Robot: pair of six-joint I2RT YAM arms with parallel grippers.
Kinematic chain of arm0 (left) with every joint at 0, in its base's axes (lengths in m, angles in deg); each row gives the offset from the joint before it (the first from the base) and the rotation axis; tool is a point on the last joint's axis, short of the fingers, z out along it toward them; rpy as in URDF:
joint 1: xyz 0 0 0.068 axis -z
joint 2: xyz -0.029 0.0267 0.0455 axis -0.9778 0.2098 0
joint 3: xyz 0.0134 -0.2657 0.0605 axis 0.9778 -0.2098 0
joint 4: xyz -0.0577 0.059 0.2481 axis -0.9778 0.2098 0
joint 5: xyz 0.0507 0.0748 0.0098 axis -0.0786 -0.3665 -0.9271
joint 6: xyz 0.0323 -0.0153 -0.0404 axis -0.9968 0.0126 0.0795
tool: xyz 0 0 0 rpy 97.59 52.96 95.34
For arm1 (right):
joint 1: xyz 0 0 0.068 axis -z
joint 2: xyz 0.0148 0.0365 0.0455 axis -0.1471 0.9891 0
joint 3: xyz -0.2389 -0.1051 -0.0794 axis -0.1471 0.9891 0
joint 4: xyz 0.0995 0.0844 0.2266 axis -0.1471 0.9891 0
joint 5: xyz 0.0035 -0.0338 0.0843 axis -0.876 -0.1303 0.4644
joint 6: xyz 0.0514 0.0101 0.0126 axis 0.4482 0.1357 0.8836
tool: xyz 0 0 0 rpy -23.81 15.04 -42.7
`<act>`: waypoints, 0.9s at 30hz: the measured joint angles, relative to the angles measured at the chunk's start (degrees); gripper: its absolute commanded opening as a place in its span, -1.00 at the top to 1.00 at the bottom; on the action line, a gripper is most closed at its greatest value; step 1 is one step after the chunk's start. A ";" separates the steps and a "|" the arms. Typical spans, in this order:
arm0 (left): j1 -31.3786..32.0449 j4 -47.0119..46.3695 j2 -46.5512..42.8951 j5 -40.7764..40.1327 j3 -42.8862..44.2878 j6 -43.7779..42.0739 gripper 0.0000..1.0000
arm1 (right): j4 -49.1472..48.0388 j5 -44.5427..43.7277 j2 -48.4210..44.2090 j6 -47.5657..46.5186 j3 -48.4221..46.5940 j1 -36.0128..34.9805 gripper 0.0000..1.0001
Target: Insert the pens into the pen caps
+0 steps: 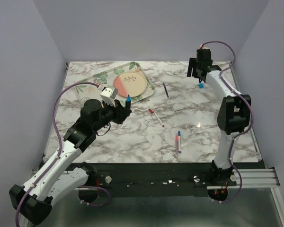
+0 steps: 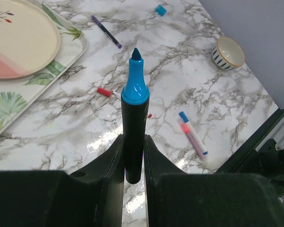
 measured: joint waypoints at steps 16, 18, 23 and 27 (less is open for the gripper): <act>0.00 0.00 -0.02 -0.57 -0.39 -0.57 1.00 | -0.66 21.22 16.48 26.77 -10.56 17.79 -0.38; 0.00 0.00 -0.02 -0.57 -0.39 -0.57 1.00 | -1.62 23.21 18.27 29.31 -11.37 17.99 -0.36; 0.00 0.00 -0.02 -0.59 -0.39 -0.57 1.00 | -2.56 28.22 22.75 35.52 -11.80 18.40 -0.36; 0.00 -0.04 -0.02 -0.59 -0.39 -0.55 1.00 | -3.32 29.57 22.80 37.55 -11.80 18.47 -0.36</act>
